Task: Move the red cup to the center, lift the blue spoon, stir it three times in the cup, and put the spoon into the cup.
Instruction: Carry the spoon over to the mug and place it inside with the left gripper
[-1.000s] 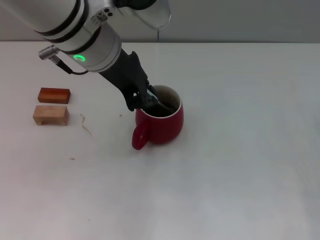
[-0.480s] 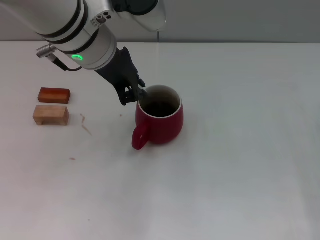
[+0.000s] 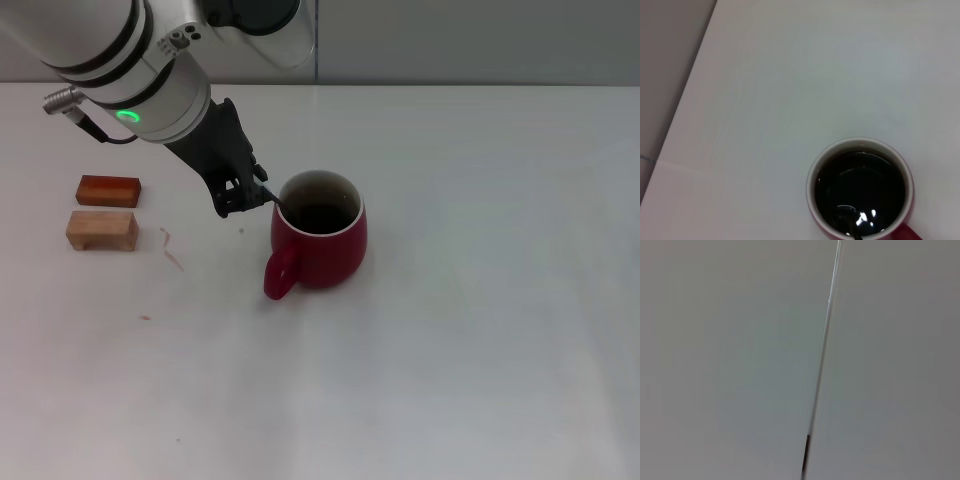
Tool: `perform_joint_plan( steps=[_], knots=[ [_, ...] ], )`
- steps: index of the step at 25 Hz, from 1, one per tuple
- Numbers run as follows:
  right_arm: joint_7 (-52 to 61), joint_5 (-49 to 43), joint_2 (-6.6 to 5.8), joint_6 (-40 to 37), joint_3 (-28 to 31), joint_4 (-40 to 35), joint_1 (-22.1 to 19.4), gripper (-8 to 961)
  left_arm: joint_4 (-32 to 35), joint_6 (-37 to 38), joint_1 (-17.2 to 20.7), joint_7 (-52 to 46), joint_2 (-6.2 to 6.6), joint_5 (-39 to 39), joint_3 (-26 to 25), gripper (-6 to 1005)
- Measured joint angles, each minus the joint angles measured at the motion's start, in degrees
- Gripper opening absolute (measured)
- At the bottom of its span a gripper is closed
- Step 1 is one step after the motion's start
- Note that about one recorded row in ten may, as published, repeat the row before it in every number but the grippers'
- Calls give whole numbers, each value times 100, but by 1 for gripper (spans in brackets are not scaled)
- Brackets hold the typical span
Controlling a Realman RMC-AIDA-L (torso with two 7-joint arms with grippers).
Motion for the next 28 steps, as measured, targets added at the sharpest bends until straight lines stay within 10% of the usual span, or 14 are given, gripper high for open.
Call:
perform_joint_plan(
  steps=[28],
  knots=[
    [0,0,0,-11,0,35,-18,760,-384,-760,29,-29,-33,-525,363,189]
  ],
)
